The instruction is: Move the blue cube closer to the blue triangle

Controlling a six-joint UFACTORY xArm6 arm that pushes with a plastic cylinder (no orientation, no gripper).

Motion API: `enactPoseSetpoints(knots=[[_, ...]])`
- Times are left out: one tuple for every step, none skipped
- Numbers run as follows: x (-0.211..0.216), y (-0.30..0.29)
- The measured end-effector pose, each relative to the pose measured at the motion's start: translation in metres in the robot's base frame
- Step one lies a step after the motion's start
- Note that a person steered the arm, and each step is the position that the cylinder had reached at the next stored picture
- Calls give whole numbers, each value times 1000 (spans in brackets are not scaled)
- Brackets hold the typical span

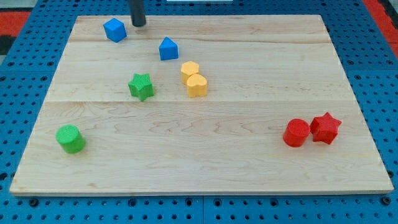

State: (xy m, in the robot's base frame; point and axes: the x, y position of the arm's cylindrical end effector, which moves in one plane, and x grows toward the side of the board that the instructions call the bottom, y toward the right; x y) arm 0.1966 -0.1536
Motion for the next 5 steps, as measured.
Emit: enactPoseSetpoints(knots=[[-5, -45], [21, -85], [45, -50], [73, 24], [107, 62]])
